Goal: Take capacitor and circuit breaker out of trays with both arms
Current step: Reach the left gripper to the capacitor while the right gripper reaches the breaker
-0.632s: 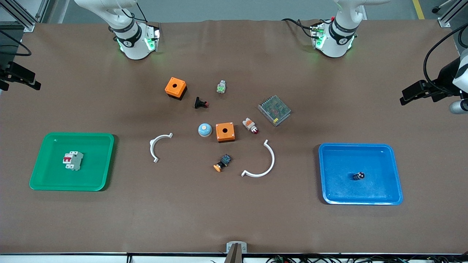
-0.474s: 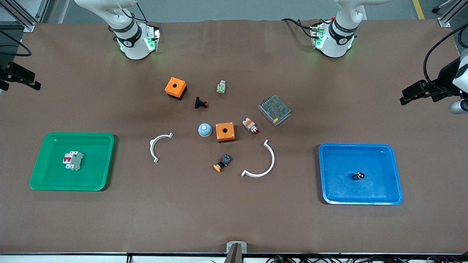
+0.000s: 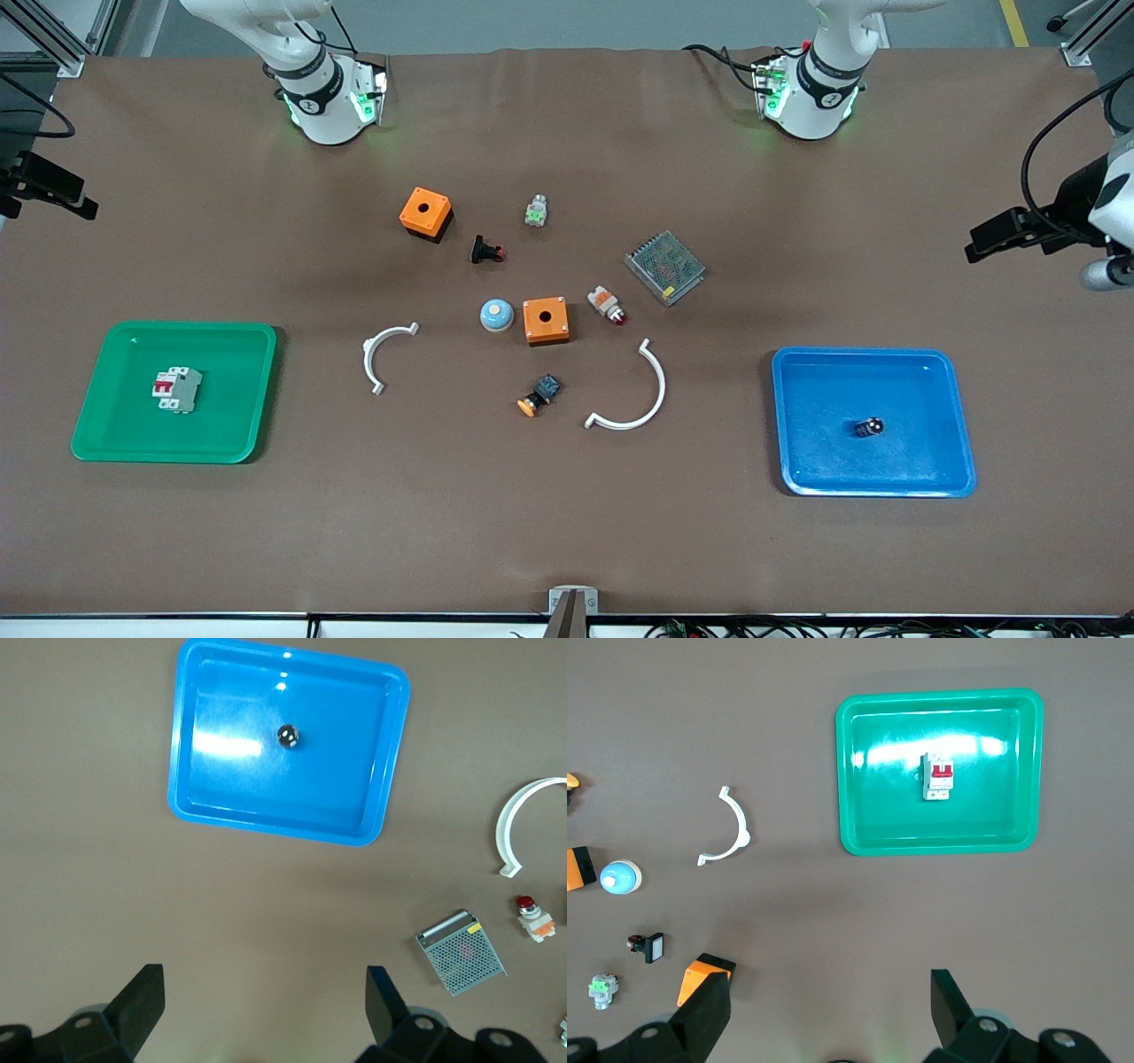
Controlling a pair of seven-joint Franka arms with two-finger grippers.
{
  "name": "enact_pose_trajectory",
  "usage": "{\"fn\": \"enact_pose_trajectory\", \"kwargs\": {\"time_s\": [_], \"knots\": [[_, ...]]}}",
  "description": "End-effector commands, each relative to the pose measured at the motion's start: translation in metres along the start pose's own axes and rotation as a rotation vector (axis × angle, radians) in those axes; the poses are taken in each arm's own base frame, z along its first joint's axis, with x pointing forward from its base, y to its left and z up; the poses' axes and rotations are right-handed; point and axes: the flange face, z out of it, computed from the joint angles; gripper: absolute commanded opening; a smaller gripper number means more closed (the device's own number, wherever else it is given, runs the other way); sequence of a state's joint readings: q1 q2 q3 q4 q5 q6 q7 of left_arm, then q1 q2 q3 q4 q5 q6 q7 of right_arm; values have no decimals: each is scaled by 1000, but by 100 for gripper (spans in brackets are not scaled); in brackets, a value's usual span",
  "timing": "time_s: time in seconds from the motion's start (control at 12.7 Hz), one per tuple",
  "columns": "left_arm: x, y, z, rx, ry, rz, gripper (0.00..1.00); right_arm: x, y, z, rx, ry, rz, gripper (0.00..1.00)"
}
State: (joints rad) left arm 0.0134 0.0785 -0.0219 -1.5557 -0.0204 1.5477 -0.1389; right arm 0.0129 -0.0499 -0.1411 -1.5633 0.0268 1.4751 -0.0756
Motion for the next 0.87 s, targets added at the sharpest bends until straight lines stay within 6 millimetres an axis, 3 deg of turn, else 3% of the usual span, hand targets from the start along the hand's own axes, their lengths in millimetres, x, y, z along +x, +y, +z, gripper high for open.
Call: {"fn": "enact_pose_trajectory", "kwargs": {"time_s": [0.0, 0.24, 0.47, 0.79], "knots": [[22, -4, 32, -13, -67, -21, 100, 2, 10, -2, 3, 3, 22, 100], [67, -1, 100, -13, -77, -26, 100, 27, 43, 25, -6, 20, 72, 100], [105, 6, 157, -7, -10, -17, 100, 71, 77, 100, -9, -48, 122, 100], [145, 15, 241, -15, 65, -11, 100, 107, 126, 206, -11, -69, 134, 100]]}}
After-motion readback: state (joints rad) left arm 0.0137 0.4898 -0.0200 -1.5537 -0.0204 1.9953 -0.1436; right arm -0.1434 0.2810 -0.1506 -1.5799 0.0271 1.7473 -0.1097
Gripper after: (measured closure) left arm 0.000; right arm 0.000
